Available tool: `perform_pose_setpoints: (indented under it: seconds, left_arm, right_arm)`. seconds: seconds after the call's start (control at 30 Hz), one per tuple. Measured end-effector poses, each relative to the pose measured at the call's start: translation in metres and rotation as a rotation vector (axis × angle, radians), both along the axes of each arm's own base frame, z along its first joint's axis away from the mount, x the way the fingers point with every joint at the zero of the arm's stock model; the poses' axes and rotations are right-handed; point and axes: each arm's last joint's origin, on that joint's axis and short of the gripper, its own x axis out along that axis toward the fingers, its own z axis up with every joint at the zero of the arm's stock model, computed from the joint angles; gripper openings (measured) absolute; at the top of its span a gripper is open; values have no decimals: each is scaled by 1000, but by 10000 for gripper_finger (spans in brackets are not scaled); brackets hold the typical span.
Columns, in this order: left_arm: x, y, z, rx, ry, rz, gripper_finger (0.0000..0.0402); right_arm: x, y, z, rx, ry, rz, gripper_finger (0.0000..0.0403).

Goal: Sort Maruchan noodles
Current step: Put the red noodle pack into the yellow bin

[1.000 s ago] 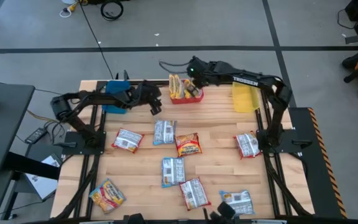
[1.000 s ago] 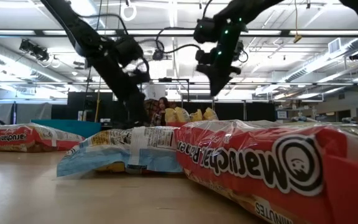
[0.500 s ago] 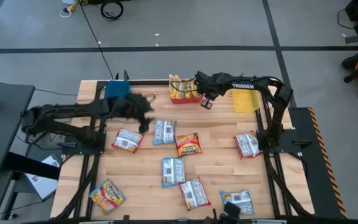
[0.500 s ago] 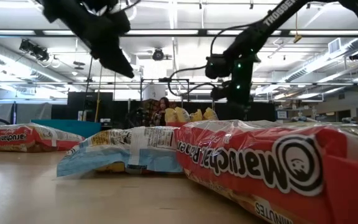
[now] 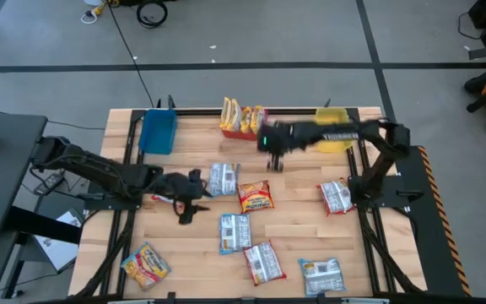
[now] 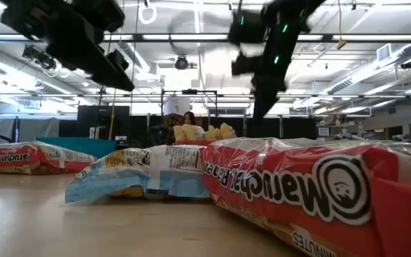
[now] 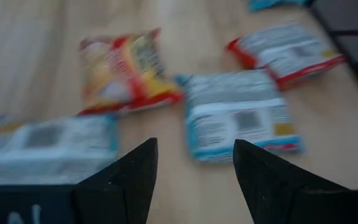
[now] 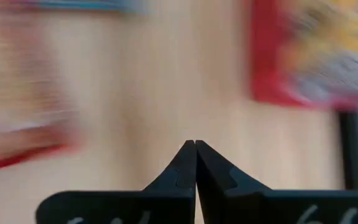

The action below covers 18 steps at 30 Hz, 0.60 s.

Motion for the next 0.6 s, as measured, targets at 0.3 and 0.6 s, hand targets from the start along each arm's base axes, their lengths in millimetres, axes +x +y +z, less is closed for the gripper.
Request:
perform_pose_setpoints:
  seconds: [0.3, 0.6]
  left_arm:
    - [-4, -15, -10, -14, -175, -21, 213]
    - [-8, -14, -15, -11, -130, -2, 213]
  right_arm:
    - [10, 179, -25, -121, -142, 454, 56]
    - [13, 224, -86, -392, -73, 467, 205]
